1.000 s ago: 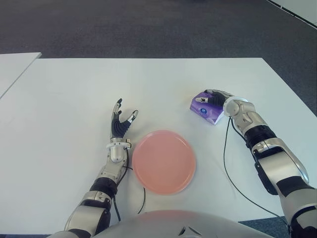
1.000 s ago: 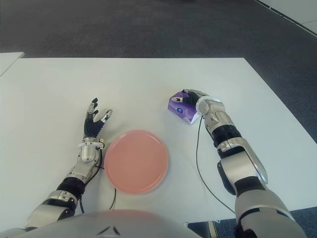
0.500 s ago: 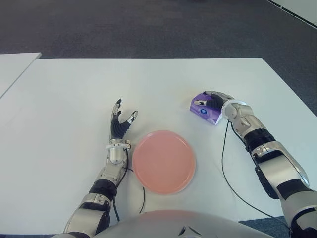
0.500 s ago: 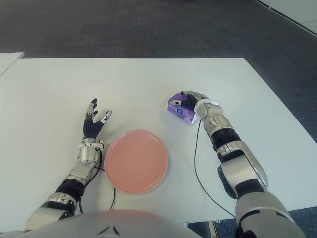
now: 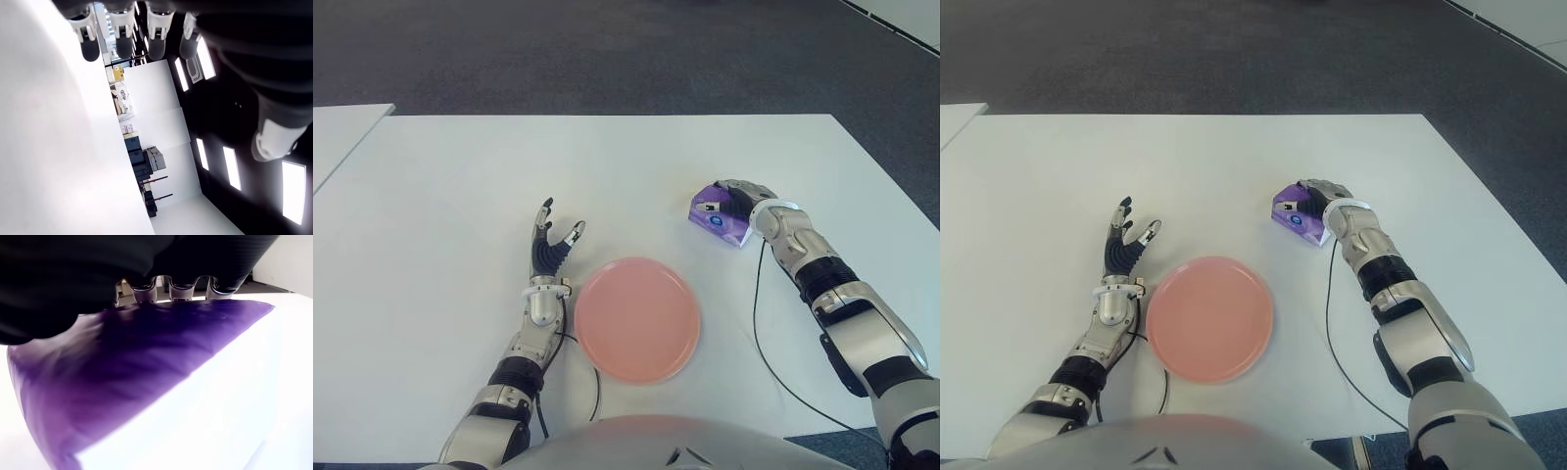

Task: Put the tissue paper into the plate.

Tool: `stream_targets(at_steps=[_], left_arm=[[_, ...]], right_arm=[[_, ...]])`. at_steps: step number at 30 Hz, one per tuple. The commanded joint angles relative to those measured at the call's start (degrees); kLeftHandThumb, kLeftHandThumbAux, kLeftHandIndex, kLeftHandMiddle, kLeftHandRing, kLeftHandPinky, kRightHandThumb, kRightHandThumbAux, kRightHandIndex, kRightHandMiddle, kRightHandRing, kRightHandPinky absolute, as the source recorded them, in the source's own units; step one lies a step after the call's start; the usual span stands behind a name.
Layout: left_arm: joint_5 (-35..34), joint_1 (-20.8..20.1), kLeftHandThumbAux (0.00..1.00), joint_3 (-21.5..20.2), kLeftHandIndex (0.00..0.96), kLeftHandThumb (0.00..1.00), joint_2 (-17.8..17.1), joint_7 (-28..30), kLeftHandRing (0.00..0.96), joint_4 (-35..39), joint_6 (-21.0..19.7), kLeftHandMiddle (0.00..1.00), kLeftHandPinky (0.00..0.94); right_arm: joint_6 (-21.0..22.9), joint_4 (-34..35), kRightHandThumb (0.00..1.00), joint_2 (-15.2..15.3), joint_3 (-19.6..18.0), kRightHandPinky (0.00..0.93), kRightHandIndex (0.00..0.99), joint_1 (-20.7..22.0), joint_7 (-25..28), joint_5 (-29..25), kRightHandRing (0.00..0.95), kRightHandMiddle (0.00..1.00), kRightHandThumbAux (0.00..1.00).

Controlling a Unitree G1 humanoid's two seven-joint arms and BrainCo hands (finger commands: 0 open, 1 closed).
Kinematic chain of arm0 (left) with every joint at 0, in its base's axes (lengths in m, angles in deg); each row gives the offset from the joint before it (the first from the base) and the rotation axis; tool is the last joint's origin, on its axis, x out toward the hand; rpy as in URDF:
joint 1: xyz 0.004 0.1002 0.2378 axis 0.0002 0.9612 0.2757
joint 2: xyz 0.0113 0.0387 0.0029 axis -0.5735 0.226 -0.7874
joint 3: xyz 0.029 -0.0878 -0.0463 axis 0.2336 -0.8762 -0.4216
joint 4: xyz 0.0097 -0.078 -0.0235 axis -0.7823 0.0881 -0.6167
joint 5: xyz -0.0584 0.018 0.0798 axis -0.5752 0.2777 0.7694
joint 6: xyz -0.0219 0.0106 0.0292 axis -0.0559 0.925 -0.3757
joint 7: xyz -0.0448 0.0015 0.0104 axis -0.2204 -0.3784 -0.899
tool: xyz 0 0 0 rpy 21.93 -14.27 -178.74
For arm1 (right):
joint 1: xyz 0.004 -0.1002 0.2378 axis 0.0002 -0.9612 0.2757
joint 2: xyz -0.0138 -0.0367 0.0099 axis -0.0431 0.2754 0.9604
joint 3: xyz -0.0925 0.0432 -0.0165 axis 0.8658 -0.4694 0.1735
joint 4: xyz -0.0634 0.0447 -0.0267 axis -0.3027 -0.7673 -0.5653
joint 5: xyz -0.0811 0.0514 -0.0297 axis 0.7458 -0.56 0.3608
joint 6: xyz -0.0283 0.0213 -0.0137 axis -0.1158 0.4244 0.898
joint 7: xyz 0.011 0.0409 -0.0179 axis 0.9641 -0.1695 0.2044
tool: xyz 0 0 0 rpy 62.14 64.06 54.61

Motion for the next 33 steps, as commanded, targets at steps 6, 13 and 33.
stream_targets(at_steps=[6,13,33], left_arm=[[0.53,5.46,0.547,0.43,0.0,0.004,0.7,0.61,0.0,-3.22,-1.12,0.0,0.0],[0.3,5.71,0.548,0.5,0.0,0.004,0.81,1.05,0.0,-2.92,-1.49,0.0,0.0],[1.06,6.6,0.539,0.8,0.0,0.0,1.18,-0.3,0.0,-1.93,-0.92,0.0,0.0]], right_arm=[[-5.07,1.68,0.429,1.71,1.81,0.0,0.0,-4.89,-8.77,3.49,0.0,0.0,0.116],[-7.86,6.28,0.396,3.74,4.96,0.0,0.0,-7.76,-15.99,9.62,0.0,0.0,0.108],[-3.18,5.5,0.416,4.78,18.01,0.0,0.0,-10.05,-24.91,31.47,0.0,0.0,0.156]])
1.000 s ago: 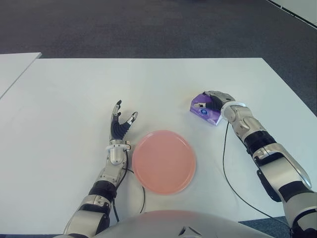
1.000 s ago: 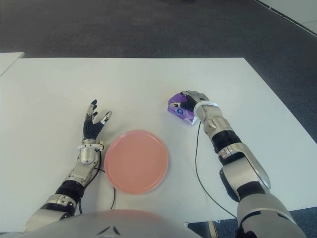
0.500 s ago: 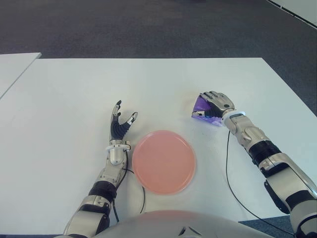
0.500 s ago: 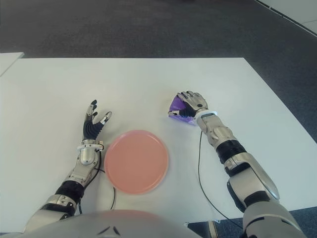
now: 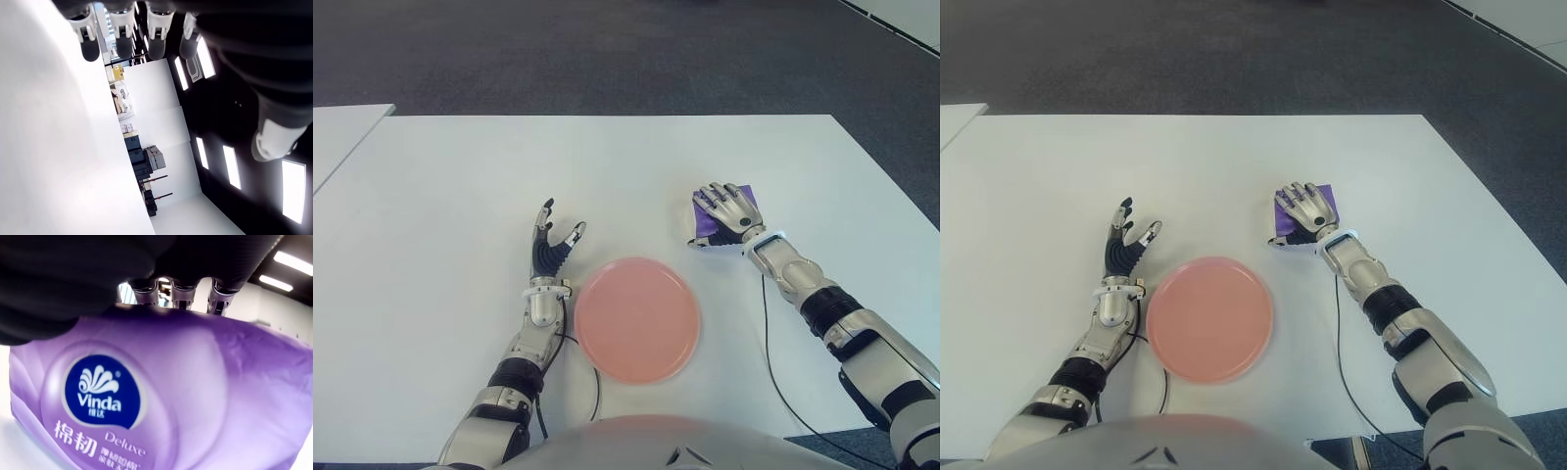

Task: Put the tissue paper into the plate.

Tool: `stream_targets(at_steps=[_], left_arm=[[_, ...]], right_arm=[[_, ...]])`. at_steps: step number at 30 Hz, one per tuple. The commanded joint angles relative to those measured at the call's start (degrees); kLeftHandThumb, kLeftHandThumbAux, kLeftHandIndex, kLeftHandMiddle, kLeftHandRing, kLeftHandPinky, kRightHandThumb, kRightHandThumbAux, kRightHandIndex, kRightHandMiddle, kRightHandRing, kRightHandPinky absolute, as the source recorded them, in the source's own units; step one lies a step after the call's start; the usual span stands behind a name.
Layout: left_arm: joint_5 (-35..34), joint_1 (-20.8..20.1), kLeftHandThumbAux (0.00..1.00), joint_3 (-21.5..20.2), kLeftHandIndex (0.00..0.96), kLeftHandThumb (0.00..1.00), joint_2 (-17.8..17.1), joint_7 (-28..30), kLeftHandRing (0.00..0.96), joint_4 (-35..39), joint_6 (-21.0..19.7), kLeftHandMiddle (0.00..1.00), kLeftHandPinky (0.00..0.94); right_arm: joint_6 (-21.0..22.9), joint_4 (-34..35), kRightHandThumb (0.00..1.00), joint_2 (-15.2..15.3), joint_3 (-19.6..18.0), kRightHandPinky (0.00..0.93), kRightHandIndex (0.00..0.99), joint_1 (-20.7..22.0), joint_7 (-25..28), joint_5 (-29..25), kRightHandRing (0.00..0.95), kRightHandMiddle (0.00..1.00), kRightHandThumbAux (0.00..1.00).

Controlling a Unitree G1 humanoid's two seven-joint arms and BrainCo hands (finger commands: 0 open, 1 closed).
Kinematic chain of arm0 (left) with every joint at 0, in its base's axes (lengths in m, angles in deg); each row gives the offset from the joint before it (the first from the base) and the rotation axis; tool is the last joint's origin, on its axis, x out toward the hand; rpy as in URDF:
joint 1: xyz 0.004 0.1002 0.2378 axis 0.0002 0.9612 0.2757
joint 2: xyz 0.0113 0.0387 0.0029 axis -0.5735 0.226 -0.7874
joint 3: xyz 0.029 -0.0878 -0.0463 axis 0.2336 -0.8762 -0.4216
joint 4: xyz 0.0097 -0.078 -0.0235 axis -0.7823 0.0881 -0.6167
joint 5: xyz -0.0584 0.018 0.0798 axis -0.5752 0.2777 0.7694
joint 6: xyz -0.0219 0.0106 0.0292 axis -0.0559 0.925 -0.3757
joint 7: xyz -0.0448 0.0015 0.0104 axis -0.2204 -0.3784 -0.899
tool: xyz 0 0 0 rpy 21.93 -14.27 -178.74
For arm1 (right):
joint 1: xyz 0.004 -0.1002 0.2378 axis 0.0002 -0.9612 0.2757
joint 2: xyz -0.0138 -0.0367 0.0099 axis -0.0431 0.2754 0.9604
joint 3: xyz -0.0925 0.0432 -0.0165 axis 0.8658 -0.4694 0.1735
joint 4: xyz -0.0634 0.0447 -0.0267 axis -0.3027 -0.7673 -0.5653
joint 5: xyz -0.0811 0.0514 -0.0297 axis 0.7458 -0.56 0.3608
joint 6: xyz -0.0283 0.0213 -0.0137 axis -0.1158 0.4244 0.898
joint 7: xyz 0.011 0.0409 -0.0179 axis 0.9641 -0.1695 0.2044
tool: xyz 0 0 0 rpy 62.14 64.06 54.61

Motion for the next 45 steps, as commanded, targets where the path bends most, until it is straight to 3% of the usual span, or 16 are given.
stream_targets(at_steps=[1,11,19,30,45], left_arm=[[0.91,6.08,0.539,0.47,0.0,0.0,1.01,-0.27,0.0,-2.51,-0.94,0.0,0.0],[0.69,6.55,0.521,0.4,0.0,0.007,1.49,-0.01,0.0,-1.2,-1.72,0.0,0.0],[0.37,6.7,0.53,0.38,0.0,0.014,1.65,0.48,0.0,-0.9,-1.68,0.0,0.0],[0.4,6.95,0.543,0.16,0.0,0.002,1.33,0.38,0.0,-0.18,-2.16,0.0,0.0],[0.16,7.22,0.539,-0.41,0.0,0.006,0.93,0.39,0.0,0.07,-1.89,0.0,0.0]], right_arm=[[0.45,-1.58,0.416,0.29,5.74,0.0,0.0,-2.47,0.0,6.77,0.0,0.0,0.167],[6.72,2.59,0.461,3.16,12.71,0.0,0.0,-3.95,-0.8,19.99,0.0,0.0,0.324],[9.21,3.56,0.483,3.67,14.93,0.0,0.0,-4.36,0.85,24.82,0.0,0.0,0.38],[9.72,-1.82,0.467,1.33,16.01,0.0,0.0,-3.41,-0.09,25.12,0.0,0.0,0.372],[8.5,-11.44,0.469,-3.33,13.17,0.0,0.0,-1.16,-4.64,17.16,0.0,0.0,0.328]])
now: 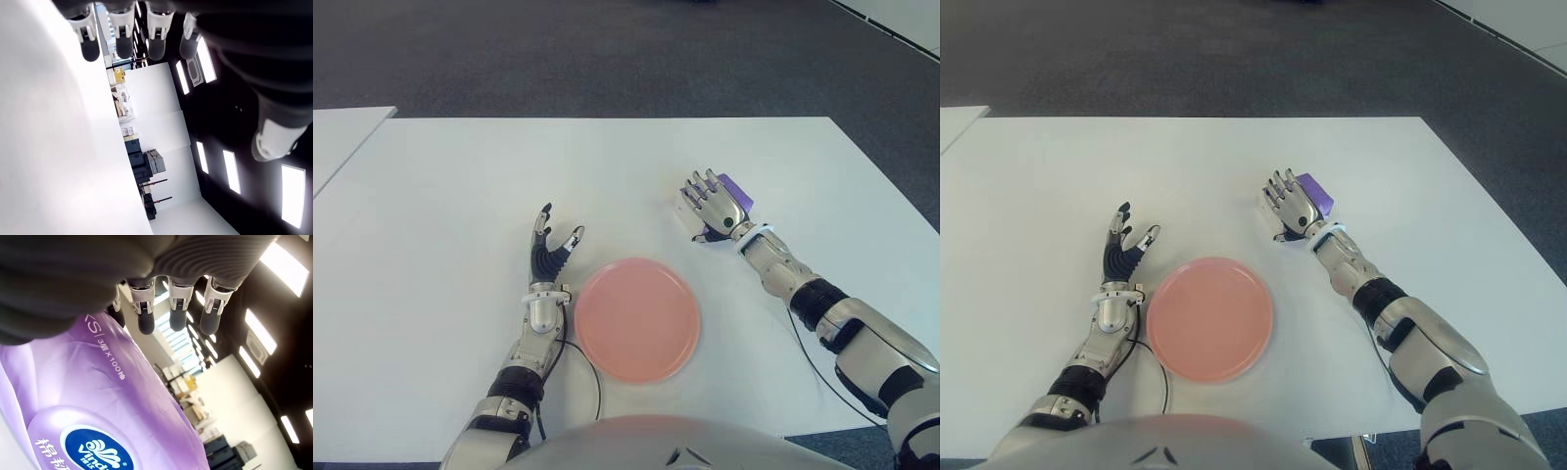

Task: Put the tissue paper into the plate.

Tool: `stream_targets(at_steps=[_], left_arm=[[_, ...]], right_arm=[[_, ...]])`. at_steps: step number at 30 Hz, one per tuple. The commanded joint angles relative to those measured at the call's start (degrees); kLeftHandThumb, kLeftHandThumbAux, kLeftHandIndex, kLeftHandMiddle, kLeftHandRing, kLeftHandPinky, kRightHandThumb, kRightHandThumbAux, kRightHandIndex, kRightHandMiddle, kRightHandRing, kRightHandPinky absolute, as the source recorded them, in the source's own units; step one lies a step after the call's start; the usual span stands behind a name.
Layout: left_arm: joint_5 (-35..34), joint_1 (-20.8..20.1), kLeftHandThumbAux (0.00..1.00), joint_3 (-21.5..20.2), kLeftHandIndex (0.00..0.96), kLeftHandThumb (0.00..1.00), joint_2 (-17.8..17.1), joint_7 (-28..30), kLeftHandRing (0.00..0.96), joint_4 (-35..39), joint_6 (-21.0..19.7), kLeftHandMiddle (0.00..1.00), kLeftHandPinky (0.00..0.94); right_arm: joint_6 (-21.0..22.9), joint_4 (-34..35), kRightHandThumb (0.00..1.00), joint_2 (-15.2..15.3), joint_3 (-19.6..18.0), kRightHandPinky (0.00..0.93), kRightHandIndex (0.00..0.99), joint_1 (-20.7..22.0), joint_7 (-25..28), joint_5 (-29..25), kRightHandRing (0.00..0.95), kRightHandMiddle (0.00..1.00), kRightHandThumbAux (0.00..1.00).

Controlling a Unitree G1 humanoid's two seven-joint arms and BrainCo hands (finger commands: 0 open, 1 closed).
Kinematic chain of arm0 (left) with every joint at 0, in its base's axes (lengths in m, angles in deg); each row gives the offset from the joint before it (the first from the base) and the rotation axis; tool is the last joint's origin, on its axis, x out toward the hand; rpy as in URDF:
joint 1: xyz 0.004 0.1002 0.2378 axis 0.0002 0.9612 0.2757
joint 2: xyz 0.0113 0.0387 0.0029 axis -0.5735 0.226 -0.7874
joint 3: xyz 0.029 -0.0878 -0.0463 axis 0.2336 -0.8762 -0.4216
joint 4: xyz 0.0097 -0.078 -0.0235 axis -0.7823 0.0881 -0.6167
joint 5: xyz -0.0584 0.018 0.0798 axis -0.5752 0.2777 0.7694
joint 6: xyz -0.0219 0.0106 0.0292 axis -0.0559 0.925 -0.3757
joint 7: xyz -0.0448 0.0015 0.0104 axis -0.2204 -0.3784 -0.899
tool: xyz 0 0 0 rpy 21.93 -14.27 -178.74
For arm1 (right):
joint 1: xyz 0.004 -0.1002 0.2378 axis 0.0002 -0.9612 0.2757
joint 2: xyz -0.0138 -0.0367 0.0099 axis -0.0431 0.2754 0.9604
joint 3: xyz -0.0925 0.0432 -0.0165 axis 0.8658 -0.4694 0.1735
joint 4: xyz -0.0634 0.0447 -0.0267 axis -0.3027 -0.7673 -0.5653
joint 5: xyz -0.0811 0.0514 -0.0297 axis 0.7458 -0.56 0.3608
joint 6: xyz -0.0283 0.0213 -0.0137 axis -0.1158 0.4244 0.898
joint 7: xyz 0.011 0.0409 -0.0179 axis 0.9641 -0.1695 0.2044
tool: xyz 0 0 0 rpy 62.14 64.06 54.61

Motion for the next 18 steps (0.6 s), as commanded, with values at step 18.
stream_targets(at_steps=[18], left_arm=[[0.61,5.51,0.539,-0.16,0.0,0.012,-0.42,0.68,0.0,-2.01,-1.06,0.0,0.0]], right_arm=[[-13.52,-9.97,0.416,-0.5,-7.5,0.0,0.0,-1.14,-1.28,-21.84,0.0,0.0,0.239]])
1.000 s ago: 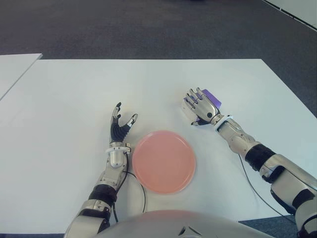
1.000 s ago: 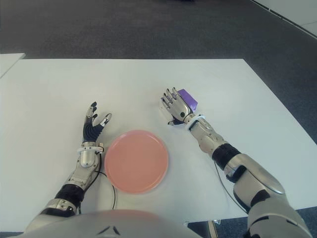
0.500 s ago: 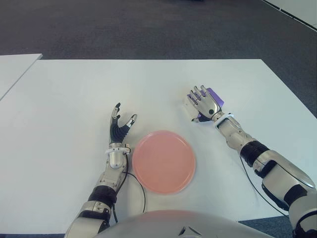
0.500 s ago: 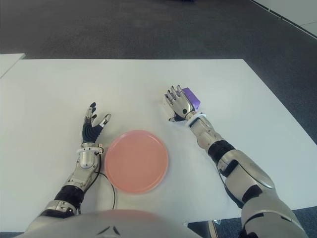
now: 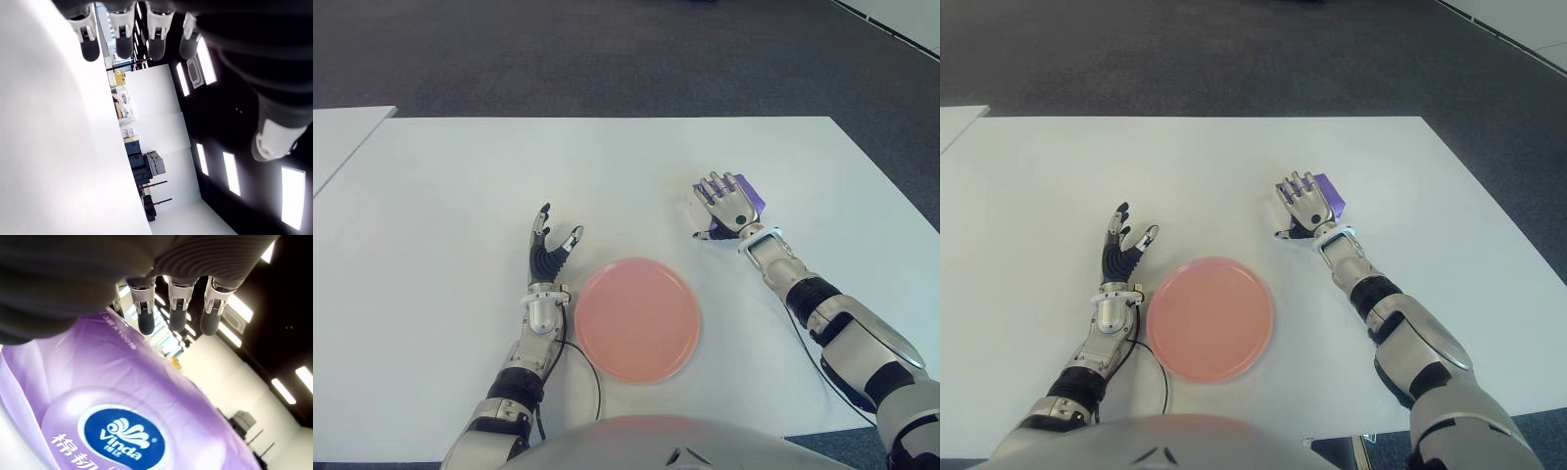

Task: Put the tissue paper into the plate.

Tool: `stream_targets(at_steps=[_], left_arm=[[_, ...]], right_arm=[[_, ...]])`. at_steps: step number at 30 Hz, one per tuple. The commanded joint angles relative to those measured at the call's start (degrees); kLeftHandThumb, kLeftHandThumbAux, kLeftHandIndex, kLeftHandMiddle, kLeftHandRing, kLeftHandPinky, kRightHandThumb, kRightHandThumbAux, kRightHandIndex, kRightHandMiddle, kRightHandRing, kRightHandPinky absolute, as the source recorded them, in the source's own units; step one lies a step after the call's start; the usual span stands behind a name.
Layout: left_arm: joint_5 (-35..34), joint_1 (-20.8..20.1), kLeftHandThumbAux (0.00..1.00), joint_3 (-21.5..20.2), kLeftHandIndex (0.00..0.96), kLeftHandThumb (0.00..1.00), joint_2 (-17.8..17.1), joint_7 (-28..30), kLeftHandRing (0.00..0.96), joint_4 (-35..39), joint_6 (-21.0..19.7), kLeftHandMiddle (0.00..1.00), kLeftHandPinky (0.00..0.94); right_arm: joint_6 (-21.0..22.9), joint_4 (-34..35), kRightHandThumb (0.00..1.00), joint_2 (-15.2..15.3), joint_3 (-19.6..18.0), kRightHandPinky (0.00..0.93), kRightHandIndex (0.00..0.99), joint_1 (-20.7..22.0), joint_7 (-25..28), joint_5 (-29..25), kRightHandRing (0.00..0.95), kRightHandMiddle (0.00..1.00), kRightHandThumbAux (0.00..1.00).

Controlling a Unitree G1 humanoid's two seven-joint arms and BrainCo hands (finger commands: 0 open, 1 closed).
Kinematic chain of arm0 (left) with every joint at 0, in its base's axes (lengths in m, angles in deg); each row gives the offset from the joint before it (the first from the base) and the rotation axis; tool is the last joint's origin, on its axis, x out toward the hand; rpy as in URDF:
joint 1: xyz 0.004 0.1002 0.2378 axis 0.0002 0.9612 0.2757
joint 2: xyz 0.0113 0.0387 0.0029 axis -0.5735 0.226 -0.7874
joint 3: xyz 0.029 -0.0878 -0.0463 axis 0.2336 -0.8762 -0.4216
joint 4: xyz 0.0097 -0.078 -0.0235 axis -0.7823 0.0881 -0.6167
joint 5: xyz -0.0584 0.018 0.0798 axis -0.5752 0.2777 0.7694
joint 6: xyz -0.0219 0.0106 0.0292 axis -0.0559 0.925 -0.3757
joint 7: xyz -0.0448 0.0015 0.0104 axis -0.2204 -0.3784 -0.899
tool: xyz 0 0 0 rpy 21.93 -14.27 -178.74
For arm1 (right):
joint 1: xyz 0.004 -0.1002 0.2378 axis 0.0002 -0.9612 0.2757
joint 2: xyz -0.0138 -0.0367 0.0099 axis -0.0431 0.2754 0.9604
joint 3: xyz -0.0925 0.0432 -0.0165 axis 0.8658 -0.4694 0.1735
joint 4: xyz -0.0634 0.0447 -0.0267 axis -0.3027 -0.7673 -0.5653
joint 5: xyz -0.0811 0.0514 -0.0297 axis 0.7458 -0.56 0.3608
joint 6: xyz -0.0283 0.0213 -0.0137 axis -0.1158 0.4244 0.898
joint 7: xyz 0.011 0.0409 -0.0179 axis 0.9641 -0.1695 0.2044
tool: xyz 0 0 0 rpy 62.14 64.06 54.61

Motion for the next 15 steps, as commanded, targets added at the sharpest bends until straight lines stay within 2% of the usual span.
stream_targets(at_steps=[1,4,7,10,15], left_arm=[[0.5,5.08,0.54,0.03,0.0,0.013,-0.13,0.81,0.0,-2.9,-1.0,0.0,0.0],[0.32,5.16,0.542,-0.12,0.0,0.012,-0.41,1.03,0.0,-3.02,-0.92,0.0,0.0],[-0.02,5.16,0.542,-0.28,0.0,0.011,-0.56,1.46,0.0,-3.05,-1.29,0.0,0.0],[-0.43,5.19,0.542,-0.48,0.0,0.011,-0.59,1.88,0.0,-3.11,-1.32,0.0,0.0],[-1.33,5.17,0.541,-0.9,0.0,0.012,-0.62,2.94,0.0,-3.08,-1.63,0.0,0.0]], right_arm=[[-6.93,0.67,0.416,2.56,-3.23,0.0,0.0,-1.71,5.21,-6.15,0.0,0.0,0.229],[-9.86,2.92,0.409,3.9,-7.7,0.0,0.0,-0.18,6.82,-11.4,0.0,0.0,0.201],[-14.18,3.09,0.406,3.89,-13.12,0.0,0.0,-0.54,7.55,-18.43,0.0,0.0,0.183],[-17.87,2.62,0.418,3.79,-16.57,0.0,0.0,-1.09,9.41,-23.53,0.0,0.0,0.165],[-23.37,4.71,0.445,5.38,-22.66,0.0,0.0,-2.28,16.53,-32.56,0.0,0.0,0.145]])
